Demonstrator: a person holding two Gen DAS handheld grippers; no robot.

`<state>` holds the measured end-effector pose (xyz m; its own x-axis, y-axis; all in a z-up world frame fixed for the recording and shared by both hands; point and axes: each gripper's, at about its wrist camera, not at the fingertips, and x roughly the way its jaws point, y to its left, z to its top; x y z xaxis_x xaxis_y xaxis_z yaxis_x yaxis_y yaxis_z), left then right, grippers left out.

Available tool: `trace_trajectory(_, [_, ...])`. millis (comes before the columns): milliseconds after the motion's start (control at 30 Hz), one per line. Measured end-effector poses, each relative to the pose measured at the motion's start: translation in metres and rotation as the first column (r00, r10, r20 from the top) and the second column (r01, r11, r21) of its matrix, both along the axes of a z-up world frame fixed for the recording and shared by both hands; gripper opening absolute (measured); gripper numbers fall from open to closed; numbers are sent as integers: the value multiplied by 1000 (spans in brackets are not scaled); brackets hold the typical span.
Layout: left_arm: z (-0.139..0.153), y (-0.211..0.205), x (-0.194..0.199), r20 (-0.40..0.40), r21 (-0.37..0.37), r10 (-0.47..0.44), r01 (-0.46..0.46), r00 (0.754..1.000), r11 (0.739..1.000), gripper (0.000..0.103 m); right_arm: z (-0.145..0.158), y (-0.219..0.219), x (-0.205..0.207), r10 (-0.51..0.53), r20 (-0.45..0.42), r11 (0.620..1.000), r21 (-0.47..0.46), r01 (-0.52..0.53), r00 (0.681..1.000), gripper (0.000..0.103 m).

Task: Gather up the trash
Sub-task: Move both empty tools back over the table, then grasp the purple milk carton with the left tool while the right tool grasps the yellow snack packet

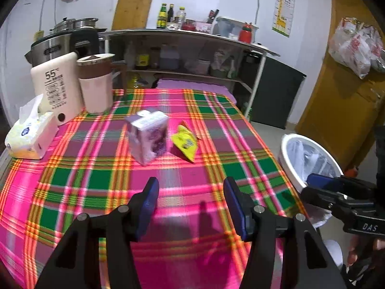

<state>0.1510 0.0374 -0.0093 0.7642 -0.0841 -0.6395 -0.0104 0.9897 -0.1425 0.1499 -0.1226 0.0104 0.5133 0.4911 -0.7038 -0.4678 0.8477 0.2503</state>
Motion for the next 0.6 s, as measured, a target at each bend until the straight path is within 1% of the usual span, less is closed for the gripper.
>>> trace_trajectory(267, [1, 38, 19, 11, 15, 42, -42, 999, 999, 62, -1, 24, 15, 44, 9, 999, -11, -44, 999, 50])
trace_trajectory(367, [0, 46, 30, 13, 24, 39, -39, 999, 999, 64, -3, 30, 20, 54, 9, 998, -13, -54, 999, 50])
trace_trajectory(600, [-6, 56, 55, 13, 50, -8, 7, 1000, 999, 66, -9, 35, 28, 58, -7, 998, -16, -58, 998, 50])
